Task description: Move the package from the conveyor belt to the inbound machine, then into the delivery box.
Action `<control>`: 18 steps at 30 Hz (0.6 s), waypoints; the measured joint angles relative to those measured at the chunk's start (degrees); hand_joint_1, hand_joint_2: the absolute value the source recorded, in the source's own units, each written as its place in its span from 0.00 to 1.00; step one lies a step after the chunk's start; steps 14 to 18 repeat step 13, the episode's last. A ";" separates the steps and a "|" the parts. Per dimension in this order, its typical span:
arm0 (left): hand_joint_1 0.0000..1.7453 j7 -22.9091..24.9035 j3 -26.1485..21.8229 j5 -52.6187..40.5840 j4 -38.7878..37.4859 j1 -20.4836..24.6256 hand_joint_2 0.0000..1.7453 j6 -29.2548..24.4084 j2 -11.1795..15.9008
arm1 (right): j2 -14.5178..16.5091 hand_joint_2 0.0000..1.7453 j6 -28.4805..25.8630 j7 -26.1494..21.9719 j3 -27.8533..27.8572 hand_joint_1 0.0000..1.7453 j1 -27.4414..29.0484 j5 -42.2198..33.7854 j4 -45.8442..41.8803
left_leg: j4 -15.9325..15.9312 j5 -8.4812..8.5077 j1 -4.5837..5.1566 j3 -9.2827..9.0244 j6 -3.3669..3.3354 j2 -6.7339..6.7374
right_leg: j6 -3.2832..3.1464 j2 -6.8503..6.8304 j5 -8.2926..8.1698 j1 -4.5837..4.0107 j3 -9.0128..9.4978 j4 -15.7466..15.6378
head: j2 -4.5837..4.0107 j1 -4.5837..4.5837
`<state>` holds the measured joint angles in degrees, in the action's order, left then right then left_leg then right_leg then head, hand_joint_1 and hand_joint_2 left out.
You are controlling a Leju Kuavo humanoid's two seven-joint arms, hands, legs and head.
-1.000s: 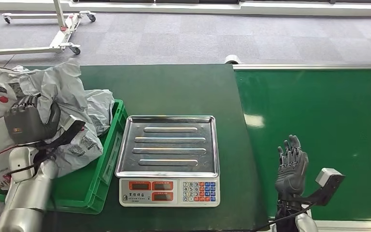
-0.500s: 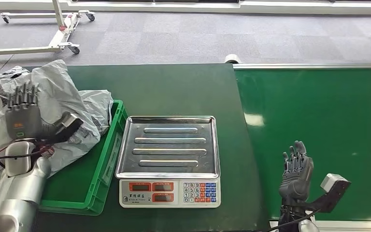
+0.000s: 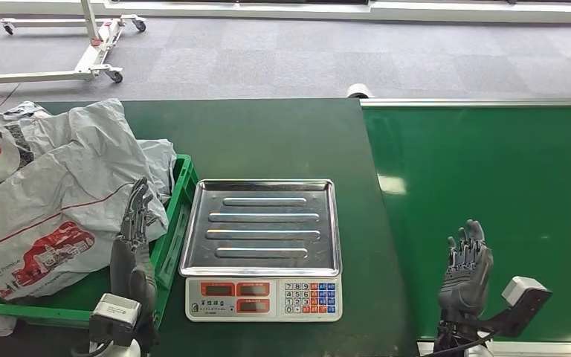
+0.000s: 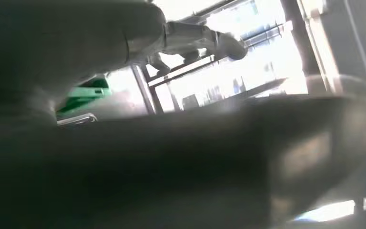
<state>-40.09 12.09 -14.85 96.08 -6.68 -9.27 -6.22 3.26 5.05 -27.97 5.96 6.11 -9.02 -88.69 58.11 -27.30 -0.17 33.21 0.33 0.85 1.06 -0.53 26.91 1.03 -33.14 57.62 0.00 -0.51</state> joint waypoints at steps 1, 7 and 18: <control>0.00 0.04 0.89 0.83 -0.37 -0.15 0.00 0.09 -0.68 | 0.15 0.00 -0.50 -0.13 -0.19 0.00 -0.03 0.62 -0.55 | 0.00 0.01 0.00 -0.01 0.00 -0.02 | 0.00 -0.01 0.00 0.00 0.01 0.00 | 0.00 0.01; 0.00 0.41 4.64 2.14 -4.43 0.29 0.00 0.53 -3.22 | 1.29 0.00 -2.28 -0.63 -2.87 0.00 0.65 3.52 -3.72 | 0.00 0.04 -0.01 -0.06 0.01 -0.03 | -0.02 -0.01 -0.02 -0.02 0.03 0.01 | 0.00 -0.01; 0.00 0.52 5.25 3.66 -6.74 1.36 0.00 1.35 -3.84 | 2.11 0.00 -2.50 -0.75 -4.24 0.00 1.72 3.55 -5.15 | 0.00 0.04 -0.02 -0.05 0.02 -0.03 | -0.02 0.00 -0.01 -0.02 0.03 0.02 | 0.00 0.00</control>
